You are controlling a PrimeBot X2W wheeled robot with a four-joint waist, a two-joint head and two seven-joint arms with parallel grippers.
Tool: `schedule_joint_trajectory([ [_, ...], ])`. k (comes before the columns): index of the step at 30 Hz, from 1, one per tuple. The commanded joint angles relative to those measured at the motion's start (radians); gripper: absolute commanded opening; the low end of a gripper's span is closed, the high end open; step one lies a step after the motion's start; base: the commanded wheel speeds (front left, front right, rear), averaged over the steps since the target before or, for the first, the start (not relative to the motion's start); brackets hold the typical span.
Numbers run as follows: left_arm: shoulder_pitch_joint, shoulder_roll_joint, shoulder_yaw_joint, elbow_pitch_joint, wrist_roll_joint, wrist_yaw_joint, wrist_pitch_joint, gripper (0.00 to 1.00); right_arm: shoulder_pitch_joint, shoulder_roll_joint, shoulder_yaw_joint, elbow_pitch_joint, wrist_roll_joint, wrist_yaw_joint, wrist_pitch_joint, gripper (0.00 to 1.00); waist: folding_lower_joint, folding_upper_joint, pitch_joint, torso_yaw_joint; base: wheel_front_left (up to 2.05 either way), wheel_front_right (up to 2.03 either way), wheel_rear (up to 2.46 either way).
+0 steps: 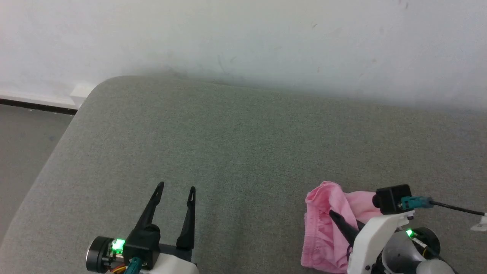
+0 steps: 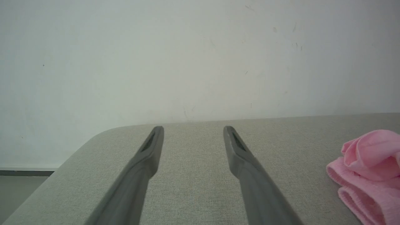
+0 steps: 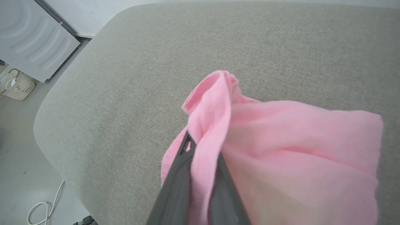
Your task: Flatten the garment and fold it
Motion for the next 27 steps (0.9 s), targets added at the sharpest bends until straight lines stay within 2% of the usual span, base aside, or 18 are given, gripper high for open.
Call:
schedule_joint_trajectory([
  [1, 0.007, -0.006, 0.005, 0.005, 0.013, -0.007, -0.005, 1.0, -0.019, 0.008, 0.014, 0.021, -0.005, -0.001, -0.017, 0.0, 0.0, 0.0, 0.006, 0.009, 0.0, 0.0, 0.0],
  [6, 0.004, -0.012, 0.007, 0.011, 0.017, -0.015, -0.005, 1.0, -0.041, 0.02, 0.064, 0.112, -0.02, -0.001, -0.057, 0.0, 0.0, 0.0, 0.015, 0.019, 0.0, 0.0, 0.0],
  [7, 0.003, -0.013, 0.009, 0.012, 0.017, -0.016, -0.005, 1.0, -0.047, 0.021, 0.074, 0.132, -0.033, -0.001, -0.066, 0.34, 0.0, 0.0, 0.016, 0.02, 0.0, 0.0, 0.0],
  [8, 0.002, -0.013, 0.01, 0.013, 0.018, -0.017, -0.005, 1.0, -0.052, 0.021, 0.088, 0.154, -0.048, -0.001, -0.076, 1.0, 0.0, 0.0, 0.017, 0.021, 0.0, 0.0, 0.0],
  [14, -0.004, -0.016, 0.02, 0.023, 0.02, -0.022, -0.005, 1.0, -0.09, 0.02, 0.205, 0.241, -0.077, -0.001, -0.118, 1.0, 0.0, 0.0, 0.012, 0.014, 0.0, 0.0, 0.0],
  [18, -0.001, -0.019, 0.024, 0.029, 0.022, -0.025, -0.005, 1.0, -0.119, 0.012, 0.29, 0.233, -0.036, -0.001, -0.139, 1.0, 0.0, 0.0, -0.002, -0.003, 0.0, 0.0, 0.0],
  [23, 0.005, -0.017, 0.034, 0.031, 0.02, -0.03, -0.005, 1.0, -0.188, -0.065, 0.306, 0.182, -0.054, -0.001, -0.202, 1.0, 0.0, 0.0, -0.02, -0.036, 0.0, 0.0, 0.0],
  [27, 0.007, -0.019, 0.046, 0.025, 0.012, -0.035, -0.005, 1.0, -0.252, -0.154, 0.255, 0.135, -0.101, -0.001, -0.304, 1.0, 0.0, 0.0, -0.026, -0.069, 0.0, 0.0, 0.0],
])
